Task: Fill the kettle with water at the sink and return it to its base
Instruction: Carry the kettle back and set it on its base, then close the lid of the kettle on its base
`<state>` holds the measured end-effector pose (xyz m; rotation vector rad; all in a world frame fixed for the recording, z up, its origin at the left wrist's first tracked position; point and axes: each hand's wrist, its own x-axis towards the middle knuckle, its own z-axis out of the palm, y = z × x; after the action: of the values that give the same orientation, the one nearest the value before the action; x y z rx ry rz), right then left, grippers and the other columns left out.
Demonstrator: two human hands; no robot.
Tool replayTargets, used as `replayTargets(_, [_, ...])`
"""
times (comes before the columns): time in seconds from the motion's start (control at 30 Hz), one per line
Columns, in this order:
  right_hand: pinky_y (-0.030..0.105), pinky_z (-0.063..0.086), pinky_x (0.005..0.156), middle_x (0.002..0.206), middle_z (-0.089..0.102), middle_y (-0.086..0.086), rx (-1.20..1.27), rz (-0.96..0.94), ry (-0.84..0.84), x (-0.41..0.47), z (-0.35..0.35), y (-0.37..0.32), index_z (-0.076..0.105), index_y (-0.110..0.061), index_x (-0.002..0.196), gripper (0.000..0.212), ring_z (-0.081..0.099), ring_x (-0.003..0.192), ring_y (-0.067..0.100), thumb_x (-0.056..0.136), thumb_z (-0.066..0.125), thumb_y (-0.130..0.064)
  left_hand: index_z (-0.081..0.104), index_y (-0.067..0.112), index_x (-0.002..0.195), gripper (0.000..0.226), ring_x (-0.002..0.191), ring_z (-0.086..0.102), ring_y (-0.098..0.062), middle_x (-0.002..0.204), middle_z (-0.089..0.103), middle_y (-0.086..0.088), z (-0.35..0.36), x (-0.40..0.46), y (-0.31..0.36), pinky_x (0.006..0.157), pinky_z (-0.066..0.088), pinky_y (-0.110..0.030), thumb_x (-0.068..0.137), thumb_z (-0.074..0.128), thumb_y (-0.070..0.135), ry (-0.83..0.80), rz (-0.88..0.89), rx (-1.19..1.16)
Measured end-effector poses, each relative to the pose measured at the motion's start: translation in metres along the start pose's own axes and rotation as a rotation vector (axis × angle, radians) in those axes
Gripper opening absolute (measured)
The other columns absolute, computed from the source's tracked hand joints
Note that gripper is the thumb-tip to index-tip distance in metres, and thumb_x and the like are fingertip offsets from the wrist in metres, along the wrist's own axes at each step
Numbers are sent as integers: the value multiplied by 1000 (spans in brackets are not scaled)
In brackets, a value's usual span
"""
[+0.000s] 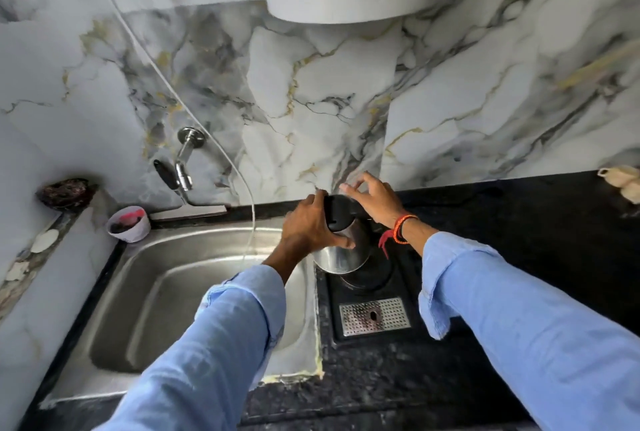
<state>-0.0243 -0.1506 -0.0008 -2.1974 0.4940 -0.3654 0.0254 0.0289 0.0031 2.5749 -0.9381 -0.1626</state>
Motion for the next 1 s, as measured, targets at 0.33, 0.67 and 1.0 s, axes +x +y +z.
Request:
replayTargets(0.33, [28, 39, 85, 124, 60, -5, -33, -27, -480, -11, -52, 89, 53, -31, 128, 85, 49, 116, 12, 54, 89, -52, 43, 21, 126, 111, 113, 59, -29, 123, 60, -3, 63, 10, 59, 82, 52, -42, 38, 87, 71, -13, -35, 77])
replayTargets(0.67, [30, 38, 91, 125, 52, -1, -146, -110, -482, -5, -59, 104, 46, -30, 133, 93, 48, 112, 14, 54, 87, -58, 42, 16, 131, 114, 114, 59, -30, 125, 59, -6, 74, 21, 71, 86, 53, -43, 43, 86, 72, -6, -21, 127])
replayTargets(1.0, [36, 43, 83, 104, 42, -3, -250, -200, -480, -9, -46, 85, 48, -18, 135, 93, 47, 103, 18, 59, 85, -56, 38, 17, 137, 117, 111, 61, -34, 126, 60, -10, 73, 13, 57, 89, 52, -44, 45, 88, 71, -60, -91, 92])
